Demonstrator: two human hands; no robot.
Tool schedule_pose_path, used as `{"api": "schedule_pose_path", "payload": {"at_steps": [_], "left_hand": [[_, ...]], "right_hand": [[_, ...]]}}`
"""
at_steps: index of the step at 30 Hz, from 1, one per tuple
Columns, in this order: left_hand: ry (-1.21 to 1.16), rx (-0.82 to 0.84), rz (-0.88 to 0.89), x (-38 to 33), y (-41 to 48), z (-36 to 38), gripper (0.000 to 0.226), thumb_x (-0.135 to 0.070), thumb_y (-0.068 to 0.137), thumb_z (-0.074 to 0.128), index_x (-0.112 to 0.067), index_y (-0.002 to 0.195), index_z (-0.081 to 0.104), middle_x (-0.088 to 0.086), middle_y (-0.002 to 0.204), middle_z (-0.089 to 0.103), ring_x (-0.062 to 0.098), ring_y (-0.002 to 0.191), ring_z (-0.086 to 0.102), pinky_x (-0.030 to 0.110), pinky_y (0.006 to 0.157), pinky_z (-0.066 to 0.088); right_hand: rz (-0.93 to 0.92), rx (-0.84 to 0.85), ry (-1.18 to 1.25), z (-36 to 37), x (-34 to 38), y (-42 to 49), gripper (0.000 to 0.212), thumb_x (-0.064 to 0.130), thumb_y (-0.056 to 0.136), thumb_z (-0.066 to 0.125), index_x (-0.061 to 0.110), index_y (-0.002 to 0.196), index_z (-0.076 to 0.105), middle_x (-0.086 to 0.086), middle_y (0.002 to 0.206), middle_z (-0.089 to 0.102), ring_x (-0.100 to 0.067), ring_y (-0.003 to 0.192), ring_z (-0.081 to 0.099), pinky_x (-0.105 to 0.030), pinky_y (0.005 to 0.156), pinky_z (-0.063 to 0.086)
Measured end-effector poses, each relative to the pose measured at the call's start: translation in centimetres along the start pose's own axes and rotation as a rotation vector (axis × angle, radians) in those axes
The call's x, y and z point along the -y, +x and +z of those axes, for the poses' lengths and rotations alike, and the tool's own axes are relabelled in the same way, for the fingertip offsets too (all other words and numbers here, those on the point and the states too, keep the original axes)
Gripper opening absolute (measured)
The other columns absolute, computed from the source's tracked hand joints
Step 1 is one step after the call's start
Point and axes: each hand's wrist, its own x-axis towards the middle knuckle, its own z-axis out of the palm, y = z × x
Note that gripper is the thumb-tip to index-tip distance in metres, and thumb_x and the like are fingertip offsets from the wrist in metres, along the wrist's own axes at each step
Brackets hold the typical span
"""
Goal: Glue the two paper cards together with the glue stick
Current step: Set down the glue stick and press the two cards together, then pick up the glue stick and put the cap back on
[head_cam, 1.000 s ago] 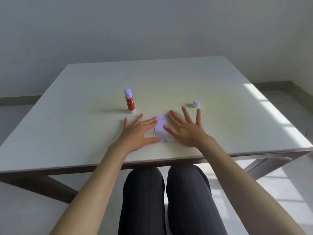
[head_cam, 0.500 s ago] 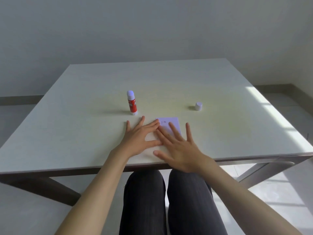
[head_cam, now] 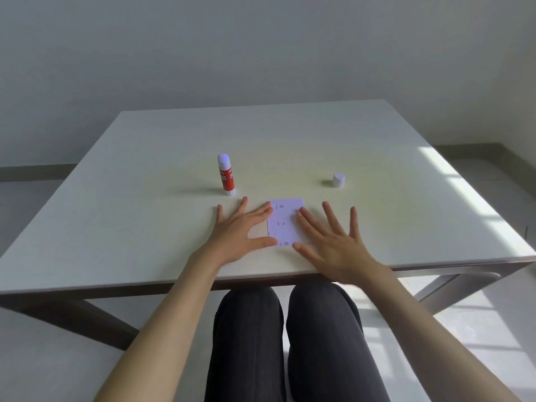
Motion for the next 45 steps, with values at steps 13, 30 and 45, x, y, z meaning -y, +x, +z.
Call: {"api": "schedule_pose_path", "payload": {"at_steps": [13, 30, 45], "left_hand": [[-0.635, -0.882, -0.331, 1.1, 0.1, -2.3, 0.061, -0.029, 0.079, 0.073, -0.015, 0.134, 0.050, 0.001, 0.131, 0.060, 0.018, 0.119, 0.057, 0.023, 0.095, 0.040], [-1.339, -0.462, -0.100, -5.4, -1.3, -1.1, 0.018, -0.017, 0.087, 0.063, -0.025, 0.080, 0.077, -0.001, 0.085, 0.076, 0.016, 0.078, 0.069, 0.028, 0.078, 0.050], [-1.328, -0.506, -0.109, -6.7, -2.3, -1.9, 0.009, -0.020, 0.081, 0.071, -0.025, 0.077, 0.078, 0.006, 0.093, 0.076, 0.031, 0.105, 0.066, 0.042, 0.102, 0.046]], "right_hand": [[0.011, -0.169, 0.157, 1.0, 0.3, -0.7, 0.076, 0.071, 0.082, 0.004, 0.037, 0.144, -0.026, 0.016, 0.154, -0.030, -0.016, 0.144, -0.027, -0.045, 0.115, -0.014], [0.410, 0.368, 2.119, -4.5, 5.8, 2.1, 0.052, 0.045, 0.096, 0.040, 0.002, 0.089, 0.067, -0.005, 0.054, 0.061, -0.010, 0.033, 0.044, -0.016, 0.032, 0.032], [0.373, 0.246, 2.169, -4.0, 5.6, 0.2, 0.054, 0.048, 0.094, 0.042, 0.002, 0.088, 0.069, -0.007, 0.060, 0.068, -0.013, 0.041, 0.056, -0.019, 0.040, 0.045]]}}
